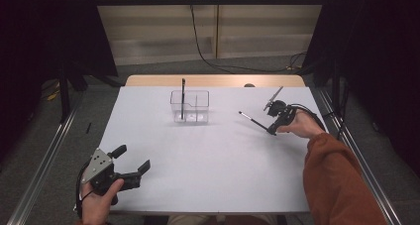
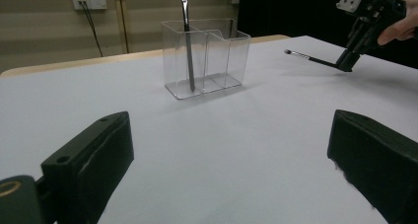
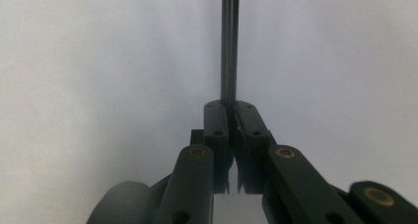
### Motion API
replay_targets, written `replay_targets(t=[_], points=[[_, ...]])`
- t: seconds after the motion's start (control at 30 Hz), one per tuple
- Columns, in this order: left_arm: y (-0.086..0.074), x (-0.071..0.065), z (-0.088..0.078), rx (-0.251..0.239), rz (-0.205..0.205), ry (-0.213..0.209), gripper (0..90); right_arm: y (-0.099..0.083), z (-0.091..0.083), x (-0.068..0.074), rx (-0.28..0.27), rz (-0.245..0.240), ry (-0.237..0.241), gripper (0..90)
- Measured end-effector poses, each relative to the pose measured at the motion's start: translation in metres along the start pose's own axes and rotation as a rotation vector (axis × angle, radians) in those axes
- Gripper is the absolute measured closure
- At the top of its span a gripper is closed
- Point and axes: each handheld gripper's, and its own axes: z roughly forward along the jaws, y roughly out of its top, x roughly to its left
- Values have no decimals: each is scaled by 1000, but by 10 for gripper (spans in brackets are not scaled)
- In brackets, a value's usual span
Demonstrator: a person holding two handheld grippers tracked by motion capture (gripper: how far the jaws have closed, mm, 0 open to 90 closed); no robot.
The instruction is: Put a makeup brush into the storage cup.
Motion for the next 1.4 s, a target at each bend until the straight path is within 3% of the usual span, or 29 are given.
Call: replay_targets(t=[0.33,0.43,0.73,0.97,1.07,1.4], points=[[0,0,0,1,-3,4,36,-20,2,6,-119,76,21,849],[0,1,0,4,2,4,36,-22,3,13,-146,70,14,849],[0,1,1,4,-1,4,36,-35,-2,24,-295,126,9,849],[0,0,1,5,5,4,36,-41,-4,31,-398,136,-1,849],[0,1,1,3,2,5,36,-41,-8,38,-473,131,15,849],[-1,0,2,7,3,0,36,-45,-11,47,-595,157,24,849]])
